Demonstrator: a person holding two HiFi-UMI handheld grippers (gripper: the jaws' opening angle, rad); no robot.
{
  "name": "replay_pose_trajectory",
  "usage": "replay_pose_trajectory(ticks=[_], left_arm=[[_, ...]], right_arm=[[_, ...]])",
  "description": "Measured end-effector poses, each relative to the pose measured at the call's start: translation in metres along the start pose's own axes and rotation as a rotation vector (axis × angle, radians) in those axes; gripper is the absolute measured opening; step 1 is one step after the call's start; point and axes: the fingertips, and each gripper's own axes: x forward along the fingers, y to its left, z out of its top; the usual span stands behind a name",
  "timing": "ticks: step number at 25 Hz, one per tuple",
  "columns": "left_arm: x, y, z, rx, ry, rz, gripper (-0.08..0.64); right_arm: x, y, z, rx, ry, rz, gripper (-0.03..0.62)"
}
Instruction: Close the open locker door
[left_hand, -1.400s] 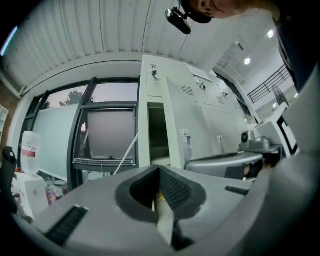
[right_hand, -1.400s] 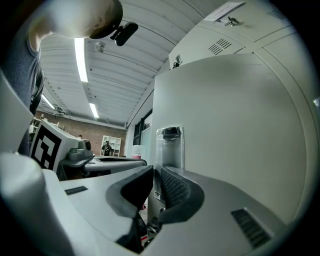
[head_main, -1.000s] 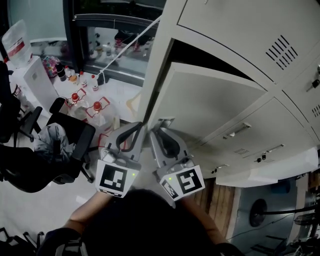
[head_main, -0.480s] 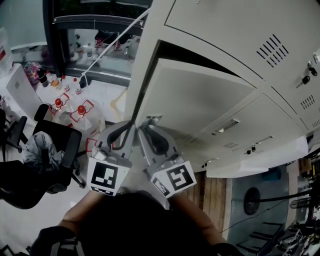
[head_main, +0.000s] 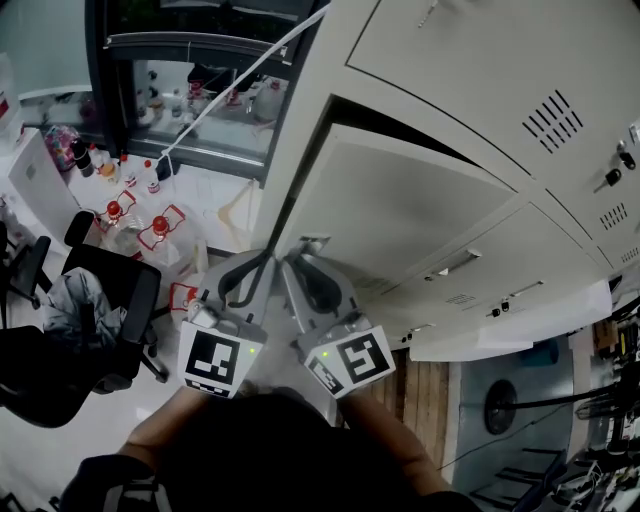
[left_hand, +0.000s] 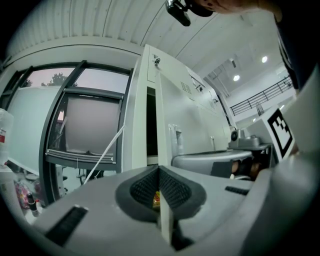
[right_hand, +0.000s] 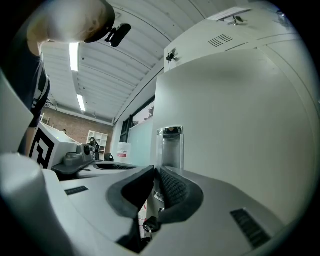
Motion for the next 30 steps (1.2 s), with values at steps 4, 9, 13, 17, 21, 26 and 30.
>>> replay_pose_trajectory(ticks=[4, 9, 13, 17, 21, 26, 30], left_arm=[[0.000, 0.004, -0.003, -0.033, 0.005, 0.019, -0.002], [0.004, 0.005, -0.008, -0.069, 0.009, 0.033, -0.002], [0.007, 0.006, -0.014, -0.072, 0.009, 0.039, -0.002], [0.015, 0.007, -0.020, -0.034, 0.008, 0.027, -0.002], [0.020, 0.010, -0.024, -0.098, 0.024, 0.042, -0.002], [0.028, 0.010, -0.028, -0.106, 0.028, 0.037, -0.002], [0.035, 0.009, -0.032, -0.083, 0.027, 0.021, -0.002]], right_arm=[[0.006, -0.003, 0.000, 0.005, -0.011, -0.007, 0.048], [0.012, -0.009, -0.001, 0.002, -0.009, -0.018, 0.044], [0.016, -0.013, -0.002, 0.001, -0.010, -0.038, 0.044], [0.022, -0.017, -0.002, 0.005, -0.006, -0.052, 0.043], [0.027, -0.022, -0.003, 0.006, 0.001, -0.072, 0.041], [0.033, -0.027, -0.004, 0.008, 0.007, -0.089, 0.040], [0.036, -0.030, -0.004, 0.014, 0.016, -0.100, 0.040]])
